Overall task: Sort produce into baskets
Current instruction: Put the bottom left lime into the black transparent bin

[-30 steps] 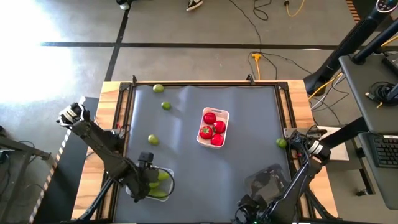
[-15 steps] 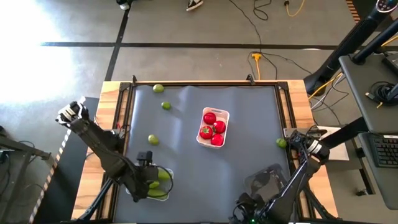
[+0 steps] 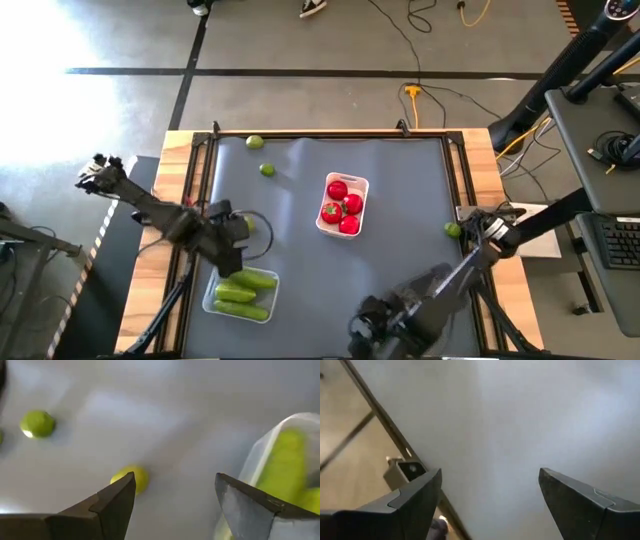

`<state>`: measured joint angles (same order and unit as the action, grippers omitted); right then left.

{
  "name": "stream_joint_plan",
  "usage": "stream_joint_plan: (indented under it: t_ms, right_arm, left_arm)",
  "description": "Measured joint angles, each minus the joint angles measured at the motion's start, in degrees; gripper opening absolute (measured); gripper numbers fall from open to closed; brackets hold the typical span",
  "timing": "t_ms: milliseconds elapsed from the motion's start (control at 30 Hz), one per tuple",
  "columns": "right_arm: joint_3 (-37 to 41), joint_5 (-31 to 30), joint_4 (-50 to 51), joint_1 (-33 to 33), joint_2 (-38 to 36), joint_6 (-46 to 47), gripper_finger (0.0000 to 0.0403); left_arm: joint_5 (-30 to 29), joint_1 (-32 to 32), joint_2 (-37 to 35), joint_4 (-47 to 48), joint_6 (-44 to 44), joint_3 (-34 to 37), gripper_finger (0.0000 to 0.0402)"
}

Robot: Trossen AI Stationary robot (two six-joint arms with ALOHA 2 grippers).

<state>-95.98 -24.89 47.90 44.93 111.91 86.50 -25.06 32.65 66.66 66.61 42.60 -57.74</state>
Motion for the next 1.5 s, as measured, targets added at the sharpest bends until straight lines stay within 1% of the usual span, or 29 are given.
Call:
stream_joint_plan:
  t_ms: [100, 200, 300, 400, 533, 567, 667, 767, 833, 933, 1033, 1133, 1233, 1333, 1400, 1500]
  right_arm:
    - [0.00, 3.95, -2.45, -4.04, -0.56, -9.22, 0.0325]
    - [0.00, 8.37, -4.17, -8.38, -1.59, -19.65, 0.0325]
    - [0.00, 10.44, -3.59, -12.82, -3.13, -28.04, 0.0325]
    - [-0.01, 11.63, -3.20, -17.27, -5.04, -36.77, 0.0325]
    - [0.00, 13.56, -2.45, -22.71, -7.61, -46.82, 0.0325]
    - [-0.02, 14.11, -2.23, -23.99, -8.02, -48.71, 0.0325]
    - [-0.02, 14.82, -0.53, -27.25, -9.53, -53.09, 0.0325]
    - [-0.02, 14.84, -0.12, -29.96, -10.57, -56.30, 0.0325]
    - [-0.02, 14.84, -0.27, -31.45, -11.01, -58.23, 0.0325]
    - [-0.02, 14.86, -0.35, -33.18, -11.28, -60.96, 0.0325]
    - [-0.02, 14.85, -0.22, -34.32, -11.31, -62.87, 0.0325]
    - [-0.02, 14.84, 0.01, -34.75, -11.31, -64.56, 0.0325]
    - [-0.02, 14.86, 1.04, -35.35, -11.31, -65.36, 0.0325]
    - [-0.02, 14.90, 1.97, -36.73, -11.41, -66.58, 0.0325]
    - [-0.02, 14.84, 2.06, -37.62, -11.69, -67.50, 0.0325]
    - [-0.02, 14.84, 2.23, -38.66, -12.05, -69.15, 0.0325]
  left_arm:
    - [4.99, -6.04, -0.77, -3.53, -4.10, 4.85, 0.0261]
    - [8.72, -12.23, -0.90, -5.68, -2.98, 9.75, 0.0276]
    - [10.21, -18.41, -0.70, -6.46, 1.62, 13.44, 0.0295]
    - [11.21, -22.90, -0.73, -8.69, 6.50, 15.44, 0.0313]
    - [11.86, -26.83, -0.57, -10.25, 18.64, 16.12, 0.0328]
    - [12.54, -27.55, -0.49, -10.30, 23.07, 16.16, 0.0329]
    - [12.20, -28.05, -0.37, -10.36, 37.74, 16.61, 0.0330]
    - [9.44, -28.03, 0.01, -12.18, 49.64, 17.39, 0.0330]
    - [9.27, -28.04, 0.61, -14.62, 55.09, 18.11, 0.0330]
    - [9.23, -27.95, 2.88, -17.41, 57.02, 18.32, 0.0330]
    - [9.56, -27.94, 5.99, -16.75, 60.13, 18.31, 0.0330]
    - [9.92, -27.94, 8.64, -15.17, 65.04, 18.15, 0.0330]
    - [10.16, -27.94, 10.69, -15.65, 66.89, 18.08, 0.0330]
    - [11.77, -27.94, 12.70, -15.97, 69.54, 18.08, 0.0329]
    - [13.98, -27.94, 14.15, -17.25, 70.99, 18.08, 0.0325]
    - [14.85, -27.87, 16.18, -20.10, 70.82, 18.08, 0.0314]
